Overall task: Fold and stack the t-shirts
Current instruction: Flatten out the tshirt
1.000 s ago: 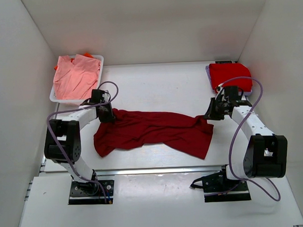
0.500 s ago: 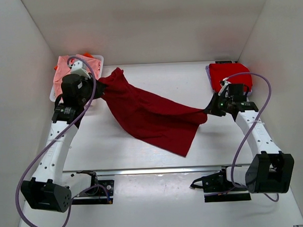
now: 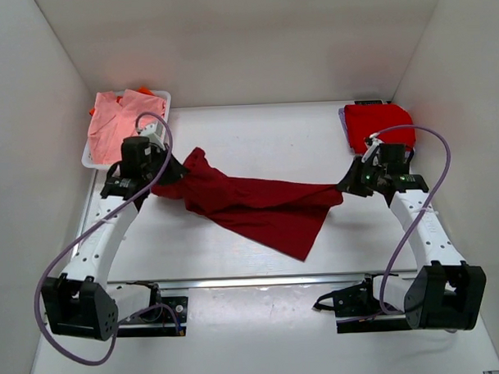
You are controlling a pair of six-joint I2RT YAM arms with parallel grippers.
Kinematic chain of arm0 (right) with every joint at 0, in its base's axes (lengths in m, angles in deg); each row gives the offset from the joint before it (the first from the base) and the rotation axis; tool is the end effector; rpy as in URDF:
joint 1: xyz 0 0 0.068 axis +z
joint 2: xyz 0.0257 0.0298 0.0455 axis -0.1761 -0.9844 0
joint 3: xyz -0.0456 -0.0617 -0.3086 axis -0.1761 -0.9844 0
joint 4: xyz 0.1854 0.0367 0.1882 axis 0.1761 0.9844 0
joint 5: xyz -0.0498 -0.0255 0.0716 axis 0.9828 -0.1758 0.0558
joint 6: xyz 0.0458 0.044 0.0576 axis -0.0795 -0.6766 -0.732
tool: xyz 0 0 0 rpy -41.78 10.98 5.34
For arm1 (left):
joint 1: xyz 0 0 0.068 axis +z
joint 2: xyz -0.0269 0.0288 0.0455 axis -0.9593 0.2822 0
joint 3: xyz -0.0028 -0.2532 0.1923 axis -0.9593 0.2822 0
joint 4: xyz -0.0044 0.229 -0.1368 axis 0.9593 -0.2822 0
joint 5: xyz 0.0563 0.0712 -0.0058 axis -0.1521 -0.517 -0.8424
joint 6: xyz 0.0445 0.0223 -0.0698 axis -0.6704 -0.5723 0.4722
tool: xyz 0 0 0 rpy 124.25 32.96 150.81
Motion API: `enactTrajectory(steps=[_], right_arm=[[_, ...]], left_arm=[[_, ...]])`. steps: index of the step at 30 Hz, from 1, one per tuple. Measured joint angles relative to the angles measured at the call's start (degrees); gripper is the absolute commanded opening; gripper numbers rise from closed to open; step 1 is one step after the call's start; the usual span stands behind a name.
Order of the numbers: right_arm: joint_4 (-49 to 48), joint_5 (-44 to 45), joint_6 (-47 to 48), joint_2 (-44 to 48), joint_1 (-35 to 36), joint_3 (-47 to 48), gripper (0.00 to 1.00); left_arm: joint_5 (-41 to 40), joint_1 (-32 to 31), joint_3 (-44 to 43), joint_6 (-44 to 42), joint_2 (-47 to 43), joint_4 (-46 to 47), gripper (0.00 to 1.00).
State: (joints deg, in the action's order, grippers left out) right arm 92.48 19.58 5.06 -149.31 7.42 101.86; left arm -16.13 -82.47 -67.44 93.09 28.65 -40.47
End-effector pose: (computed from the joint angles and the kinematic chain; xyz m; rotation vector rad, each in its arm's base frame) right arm 0.2489 0.0180 0.2894 0.1923 2.3730 0.5931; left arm 0.2706 -0.0589 0.3461 -0.1637 2.2025 -0.5650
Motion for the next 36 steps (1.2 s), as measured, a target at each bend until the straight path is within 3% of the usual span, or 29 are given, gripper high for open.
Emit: enactTrajectory(steps=[6,8,9,10,13,27,36], right_arm=[[0.15,0.0,1.33,-2.82,-0.61,-0.39,0.0],[0.28,0.22,2.08,-5.14,-0.68,-0.37,0.0],[0.46,0.35,2.43,-6.54,-0.68,-0.37,0.0],[0.61,0.52,2.64,-7.65,-0.59,-0.37,0.0],[0.44,0.79,2.89,-9.2,-0.28,-1.01,0.0],[-0.72,1.16,3.06,-9.62,0.02,-2.95,0.0],[-1.27,1.16,3.02,-10.62,0.46,-3.13,0.0]], left_arm=[[0.83,0.55,11.5,-0.11,4.59,0.87,0.04],[0.68,0.66,14.53,-0.26,6.16,1.01,0.15],[0.81,0.87,15.69,-0.39,6.82,1.29,0.3],[0.94,0.96,16.55,-0.74,7.34,1.53,0.38],[1.49,1.05,17.97,-0.55,7.89,2.89,0.48],[1.9,1.64,22.47,2.62,-4.85,10.99,0.51],[2.78,0.81,24.74,3.5,-5.51,13.14,0.54]])
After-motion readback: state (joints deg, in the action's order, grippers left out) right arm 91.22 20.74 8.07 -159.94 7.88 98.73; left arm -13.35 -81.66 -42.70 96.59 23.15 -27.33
